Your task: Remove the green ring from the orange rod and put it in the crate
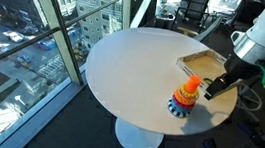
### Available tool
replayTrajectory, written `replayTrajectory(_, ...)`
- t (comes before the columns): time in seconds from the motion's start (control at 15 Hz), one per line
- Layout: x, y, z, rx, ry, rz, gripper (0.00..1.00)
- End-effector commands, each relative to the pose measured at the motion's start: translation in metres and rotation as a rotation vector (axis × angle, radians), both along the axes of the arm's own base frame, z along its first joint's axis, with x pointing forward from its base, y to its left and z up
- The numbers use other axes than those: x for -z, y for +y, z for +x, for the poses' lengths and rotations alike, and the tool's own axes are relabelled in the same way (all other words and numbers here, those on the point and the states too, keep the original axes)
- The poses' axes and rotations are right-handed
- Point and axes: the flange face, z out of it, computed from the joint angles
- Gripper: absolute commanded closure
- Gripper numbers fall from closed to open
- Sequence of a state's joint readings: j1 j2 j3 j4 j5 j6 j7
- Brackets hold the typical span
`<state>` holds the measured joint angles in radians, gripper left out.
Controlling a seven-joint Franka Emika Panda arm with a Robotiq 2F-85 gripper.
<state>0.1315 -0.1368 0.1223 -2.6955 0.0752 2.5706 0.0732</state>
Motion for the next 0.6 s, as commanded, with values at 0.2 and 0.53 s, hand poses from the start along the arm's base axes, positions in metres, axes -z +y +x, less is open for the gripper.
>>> replayTrajectory(0.2, 0.001, 0.009, 0.008, -0.006, -0.036, 0.006, 0.0)
replayTrajectory(0.53, 0.011, 0.019, 0.016, -0.021, -0.052, 0.002, 0.0)
